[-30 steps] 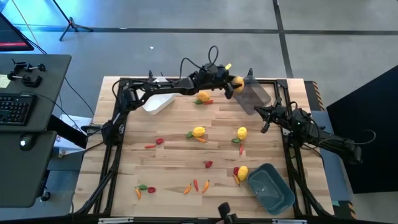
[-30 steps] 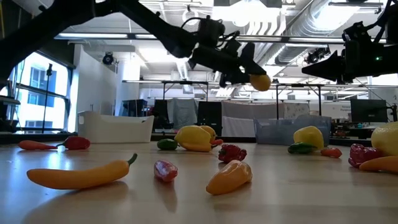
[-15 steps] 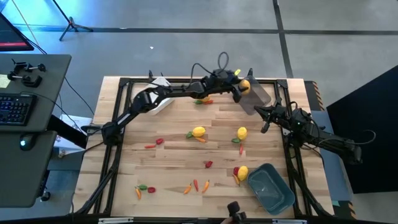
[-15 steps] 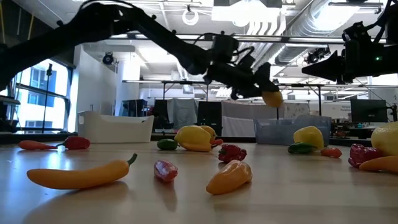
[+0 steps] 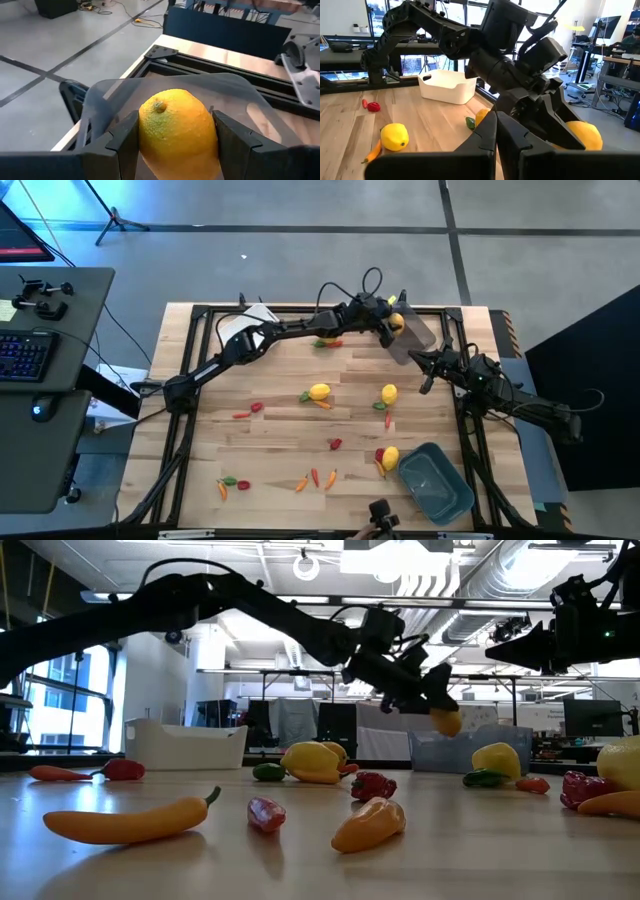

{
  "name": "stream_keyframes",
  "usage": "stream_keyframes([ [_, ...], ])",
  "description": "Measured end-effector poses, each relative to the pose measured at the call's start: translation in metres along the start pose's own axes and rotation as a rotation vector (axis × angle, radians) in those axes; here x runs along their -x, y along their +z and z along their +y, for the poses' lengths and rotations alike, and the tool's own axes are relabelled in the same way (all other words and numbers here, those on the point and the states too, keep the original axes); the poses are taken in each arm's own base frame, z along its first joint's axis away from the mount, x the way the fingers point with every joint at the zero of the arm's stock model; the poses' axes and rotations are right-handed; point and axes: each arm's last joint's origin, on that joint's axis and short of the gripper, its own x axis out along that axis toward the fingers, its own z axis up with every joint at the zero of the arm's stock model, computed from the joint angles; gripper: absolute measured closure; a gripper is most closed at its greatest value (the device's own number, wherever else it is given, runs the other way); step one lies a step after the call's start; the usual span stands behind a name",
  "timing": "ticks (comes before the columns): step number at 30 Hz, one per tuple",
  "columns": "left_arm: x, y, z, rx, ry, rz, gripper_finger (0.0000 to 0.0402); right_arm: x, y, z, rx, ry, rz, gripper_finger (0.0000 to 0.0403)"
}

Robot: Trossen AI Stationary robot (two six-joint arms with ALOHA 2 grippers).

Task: Sort produce into baskets
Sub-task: Put the lemon into the black bin

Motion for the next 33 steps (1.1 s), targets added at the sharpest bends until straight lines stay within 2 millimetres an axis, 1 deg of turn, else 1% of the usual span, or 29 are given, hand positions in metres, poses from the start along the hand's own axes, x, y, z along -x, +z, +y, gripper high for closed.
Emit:
stream_keyframes([
  [6,0.0002,-0.0030,0.0051,0.006,0.016,0.033,0.0220,0.0000,0.0000,0.0000,0.000,0.000,0.000,0.0403],
  [13,0.0003,-0.0044,0.0063,0.006,0.026,0.046,0.0222,0.0000,0.0000,0.0000,0.000,0.000,0.000,0.0403],
  [18,0.0006,-0.0087,0.0067,-0.009,0.031,0.090,0.0224,0.0000,0.0000,0.0000,0.000,0.000,0.000,0.0403],
  [26,0.0007,-0.0091,0.0098,-0.026,0.063,0.096,0.0224,0.0000,0.0000,0.0000,0.000,0.000,0.000,0.0403],
  [28,0.0007,-0.0091,0.0098,-0.035,0.063,0.096,0.0217,0.0000,0.0000,0.0000,0.000,0.000,0.000,0.0403],
  [33,0.0008,-0.0092,0.0103,-0.030,0.071,0.097,0.0180,0.0000,0.0000,0.0000,0.000,0.000,0.000,0.0403],
])
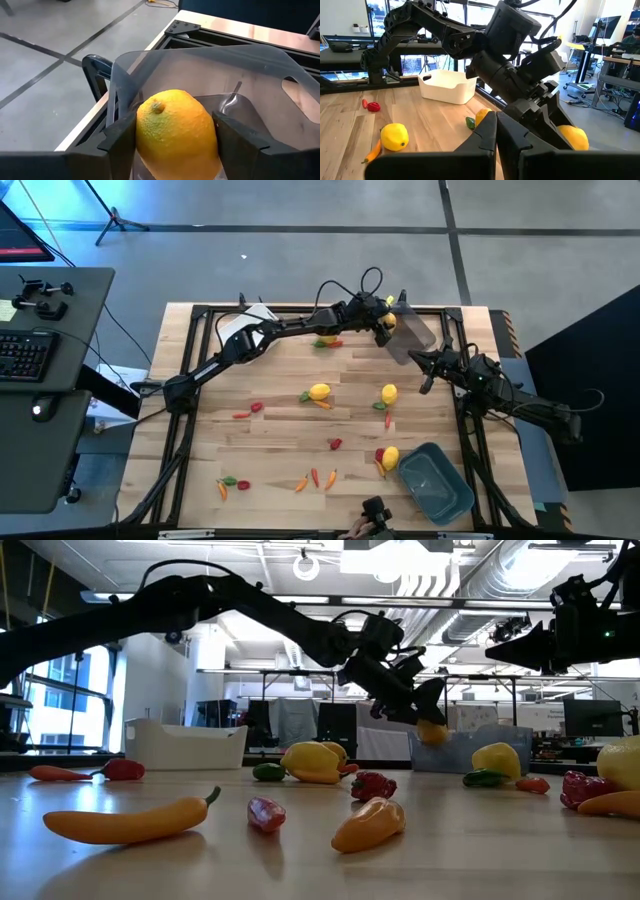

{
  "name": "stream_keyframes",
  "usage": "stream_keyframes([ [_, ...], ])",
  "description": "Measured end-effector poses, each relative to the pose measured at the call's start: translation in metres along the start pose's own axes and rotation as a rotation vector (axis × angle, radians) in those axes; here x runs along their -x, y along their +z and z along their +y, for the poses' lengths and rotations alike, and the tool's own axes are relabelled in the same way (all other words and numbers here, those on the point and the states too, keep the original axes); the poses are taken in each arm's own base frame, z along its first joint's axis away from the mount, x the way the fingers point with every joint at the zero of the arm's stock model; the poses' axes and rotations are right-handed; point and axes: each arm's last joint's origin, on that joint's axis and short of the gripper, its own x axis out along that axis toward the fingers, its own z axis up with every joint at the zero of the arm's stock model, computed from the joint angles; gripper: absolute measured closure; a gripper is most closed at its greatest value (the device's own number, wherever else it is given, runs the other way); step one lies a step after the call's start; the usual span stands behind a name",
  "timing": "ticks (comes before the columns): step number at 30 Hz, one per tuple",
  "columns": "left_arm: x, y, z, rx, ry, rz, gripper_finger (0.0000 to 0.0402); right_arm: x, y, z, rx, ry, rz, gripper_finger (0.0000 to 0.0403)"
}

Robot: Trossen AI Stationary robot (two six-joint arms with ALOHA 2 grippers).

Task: Sort produce into baskets
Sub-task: Put the lemon into the black bin

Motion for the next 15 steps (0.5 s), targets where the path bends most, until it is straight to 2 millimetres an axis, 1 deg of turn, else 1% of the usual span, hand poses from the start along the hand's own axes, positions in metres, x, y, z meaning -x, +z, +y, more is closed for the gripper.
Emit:
stream_keyframes([
  [5,0.0000,0.0000,-0.0002,0.003,0.000,0.000,0.0159,0.0000,0.0000,0.0000,0.000,0.000,0.001,0.0403],
  [15,-0.0001,-0.0017,0.0024,0.028,-0.009,0.017,0.0155,0.0000,0.0000,0.0000,0.000,0.000,0.000,0.0403],
])
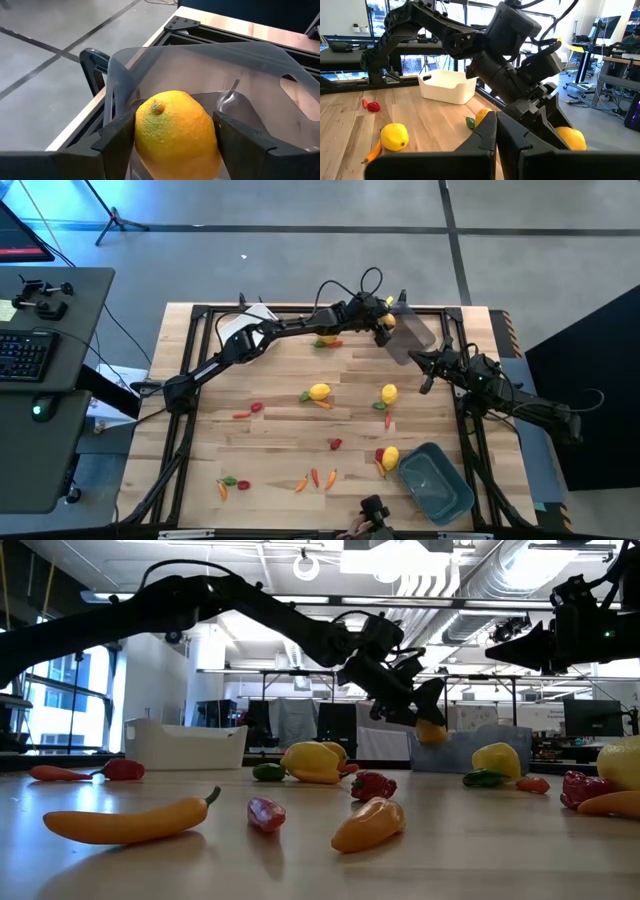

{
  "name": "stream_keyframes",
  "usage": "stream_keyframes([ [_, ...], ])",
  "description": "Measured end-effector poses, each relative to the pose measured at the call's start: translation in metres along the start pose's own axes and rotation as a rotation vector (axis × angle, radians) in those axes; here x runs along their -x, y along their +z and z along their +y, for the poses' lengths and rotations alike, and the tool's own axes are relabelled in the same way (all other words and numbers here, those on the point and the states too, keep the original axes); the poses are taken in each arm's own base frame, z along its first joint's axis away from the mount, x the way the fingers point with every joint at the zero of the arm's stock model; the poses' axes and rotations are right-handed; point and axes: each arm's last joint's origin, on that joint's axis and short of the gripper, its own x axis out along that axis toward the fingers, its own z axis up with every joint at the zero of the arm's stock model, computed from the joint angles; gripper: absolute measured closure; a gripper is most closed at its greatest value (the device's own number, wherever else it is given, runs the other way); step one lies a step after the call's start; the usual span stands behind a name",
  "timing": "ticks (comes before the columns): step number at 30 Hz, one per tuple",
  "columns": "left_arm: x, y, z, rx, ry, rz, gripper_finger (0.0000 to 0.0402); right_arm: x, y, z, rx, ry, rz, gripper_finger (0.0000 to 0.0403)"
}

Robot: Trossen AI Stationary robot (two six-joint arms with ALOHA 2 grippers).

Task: Sort produce into baskets
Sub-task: Put the lemon into the black bin

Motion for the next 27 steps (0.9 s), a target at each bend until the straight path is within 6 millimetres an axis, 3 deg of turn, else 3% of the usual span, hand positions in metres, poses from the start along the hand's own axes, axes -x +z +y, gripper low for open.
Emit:
stream_keyframes([
  [18,0.000,0.002,0.000,0.021,-0.021,-0.023,0.0133,0.000,0.000,0.000,0.000,0.000,0.000,0.0403],
  [22,0.001,0.006,0.004,0.049,-0.081,-0.041,0.0159,0.000,0.000,0.000,0.000,0.000,0.000,0.0403],
  [27,0.001,0.008,0.011,0.062,-0.115,-0.066,0.0225,0.000,0.000,0.000,0.000,0.000,0.000,0.0403],
])
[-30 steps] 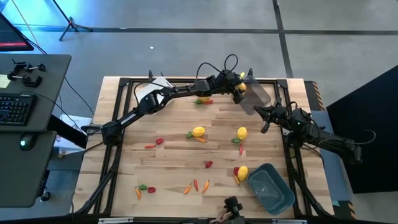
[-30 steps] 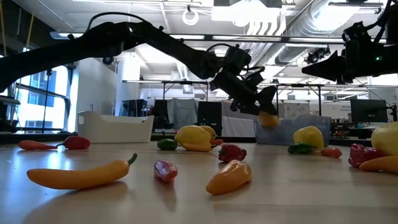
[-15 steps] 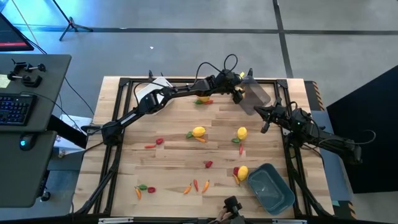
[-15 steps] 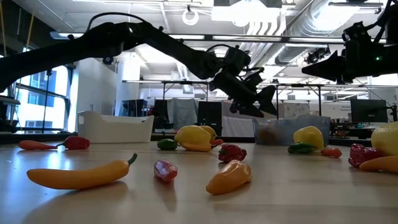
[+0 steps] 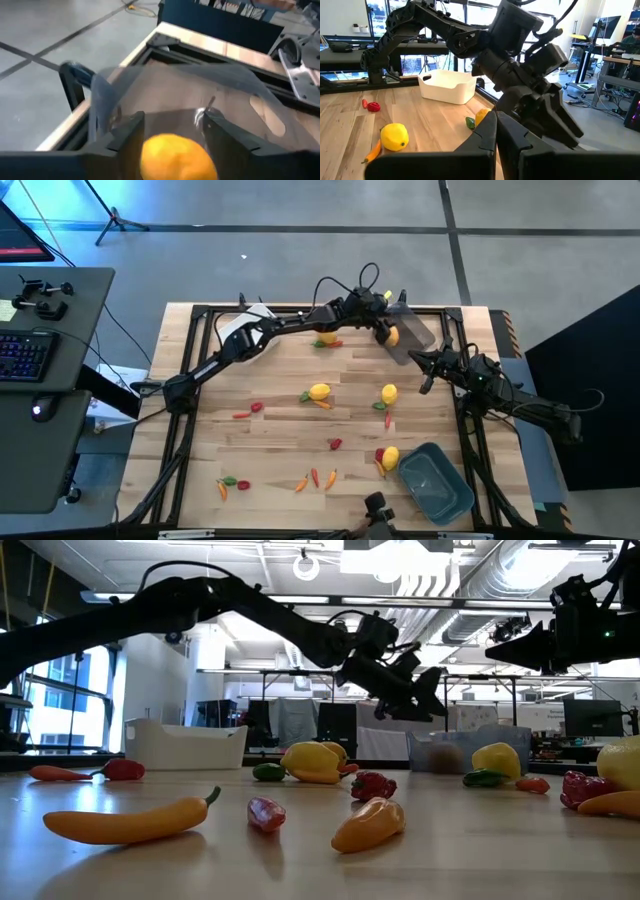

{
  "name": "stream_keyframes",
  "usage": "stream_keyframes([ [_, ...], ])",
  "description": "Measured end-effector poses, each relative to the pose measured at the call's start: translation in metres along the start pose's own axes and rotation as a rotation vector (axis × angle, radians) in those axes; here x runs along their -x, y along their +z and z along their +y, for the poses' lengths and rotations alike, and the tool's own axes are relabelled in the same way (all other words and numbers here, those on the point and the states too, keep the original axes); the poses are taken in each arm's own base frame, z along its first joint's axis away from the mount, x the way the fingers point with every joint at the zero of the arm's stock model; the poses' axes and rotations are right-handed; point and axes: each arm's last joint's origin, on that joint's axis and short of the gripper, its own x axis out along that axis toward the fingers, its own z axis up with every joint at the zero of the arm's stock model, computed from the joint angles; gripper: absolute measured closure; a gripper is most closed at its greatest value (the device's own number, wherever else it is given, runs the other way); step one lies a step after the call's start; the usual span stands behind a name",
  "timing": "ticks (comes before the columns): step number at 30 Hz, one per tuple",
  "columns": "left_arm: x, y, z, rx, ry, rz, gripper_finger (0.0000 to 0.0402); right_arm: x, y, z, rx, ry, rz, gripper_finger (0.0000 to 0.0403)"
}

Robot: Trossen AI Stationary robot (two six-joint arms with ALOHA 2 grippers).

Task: Sort produce into baskets
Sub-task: Put the lemon into the black bin

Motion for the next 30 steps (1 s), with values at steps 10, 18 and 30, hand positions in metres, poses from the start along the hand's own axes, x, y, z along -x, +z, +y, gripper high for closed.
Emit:
stream_keyframes([
  [10,0.000,0.008,-0.007,-0.030,-0.031,-0.082,0.0391,0.000,0.000,0.000,0.000,0.000,0.000,0.0403],
  [18,-0.003,0.003,-0.017,-0.011,-0.060,-0.179,0.0400,0.000,0.000,0.000,0.000,0.000,0.000,0.0403],
  [30,-0.008,-0.024,-0.059,-0.069,-0.144,-0.266,0.0401,0.000,0.000,0.000,0.000,0.000,0.000,0.0403],
])
